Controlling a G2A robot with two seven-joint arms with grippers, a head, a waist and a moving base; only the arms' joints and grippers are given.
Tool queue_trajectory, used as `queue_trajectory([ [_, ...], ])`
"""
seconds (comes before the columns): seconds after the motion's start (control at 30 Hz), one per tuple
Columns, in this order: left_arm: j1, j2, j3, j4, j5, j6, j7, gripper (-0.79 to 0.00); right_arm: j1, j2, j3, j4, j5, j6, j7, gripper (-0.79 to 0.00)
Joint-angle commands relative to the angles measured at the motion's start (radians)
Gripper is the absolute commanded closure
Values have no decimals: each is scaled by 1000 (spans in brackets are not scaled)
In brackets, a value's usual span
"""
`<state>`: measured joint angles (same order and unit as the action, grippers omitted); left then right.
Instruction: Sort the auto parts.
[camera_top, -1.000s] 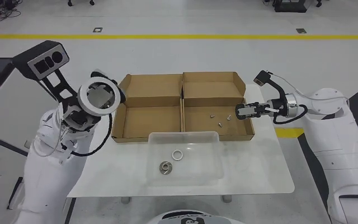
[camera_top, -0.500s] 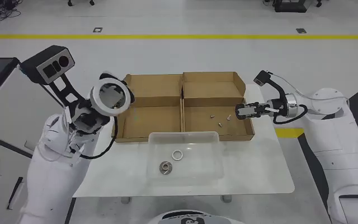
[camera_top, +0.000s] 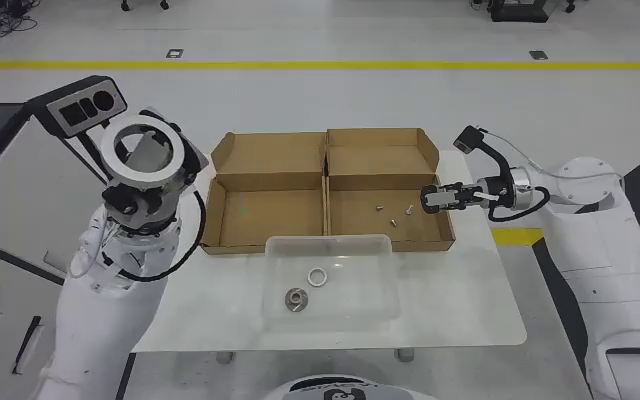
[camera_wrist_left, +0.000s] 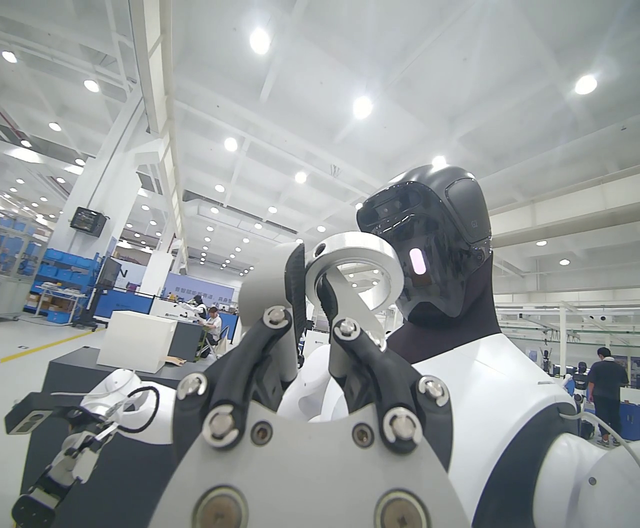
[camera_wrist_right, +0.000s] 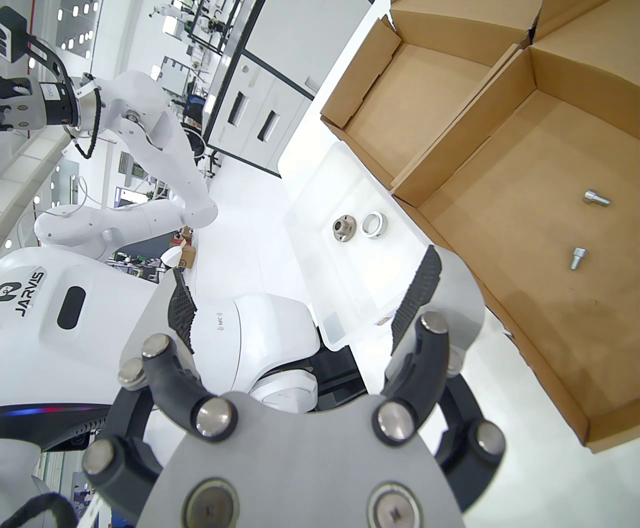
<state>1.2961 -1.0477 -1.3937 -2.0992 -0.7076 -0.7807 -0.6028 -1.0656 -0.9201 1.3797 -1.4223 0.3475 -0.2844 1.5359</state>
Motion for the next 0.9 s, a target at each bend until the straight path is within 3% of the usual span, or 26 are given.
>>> queue_trajectory([
  [0.0, 0, 0, 0, 0, 0, 0, 0, 0, 0, 0, 0, 0, 0, 0, 0, -785],
  [0.47, 0, 0, 0, 0, 0, 0, 0, 0, 0, 0, 0, 0, 0, 0, 0, -785],
  [0.63, -39, -2, -23, 19, 49, 68, 10, 0, 0, 0, 0, 0, 0, 0, 0, -785],
  [0.87, -78, 9, -15, 103, 223, 202, -182, 0, 0, 0, 0, 0, 0, 0, 0, -785],
])
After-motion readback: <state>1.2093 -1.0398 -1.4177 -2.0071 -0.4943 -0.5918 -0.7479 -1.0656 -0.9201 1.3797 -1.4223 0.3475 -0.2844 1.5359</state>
